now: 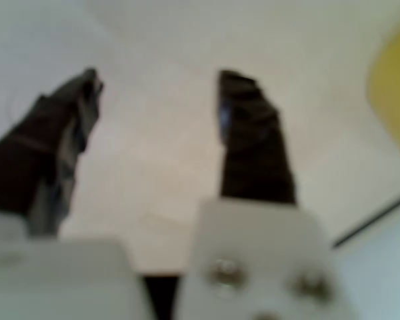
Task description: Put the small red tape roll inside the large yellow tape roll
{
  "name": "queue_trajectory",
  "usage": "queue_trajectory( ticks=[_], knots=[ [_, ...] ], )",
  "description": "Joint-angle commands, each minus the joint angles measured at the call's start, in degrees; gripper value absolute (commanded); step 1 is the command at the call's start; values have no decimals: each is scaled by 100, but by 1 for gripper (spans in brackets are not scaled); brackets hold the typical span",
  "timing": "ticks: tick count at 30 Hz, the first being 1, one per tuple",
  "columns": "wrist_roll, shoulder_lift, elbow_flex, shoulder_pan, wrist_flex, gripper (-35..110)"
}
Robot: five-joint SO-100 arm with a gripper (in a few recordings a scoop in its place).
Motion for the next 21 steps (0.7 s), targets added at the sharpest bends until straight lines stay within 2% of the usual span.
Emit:
queue_trajectory(
  ticks=[1, 12, 21],
  knots=[
    [-114, 457, 325, -105, -132, 21],
    [-149, 976, 2039, -176, -1090, 23],
    [-149, 615, 2654, -185, -1925, 23]
  ],
)
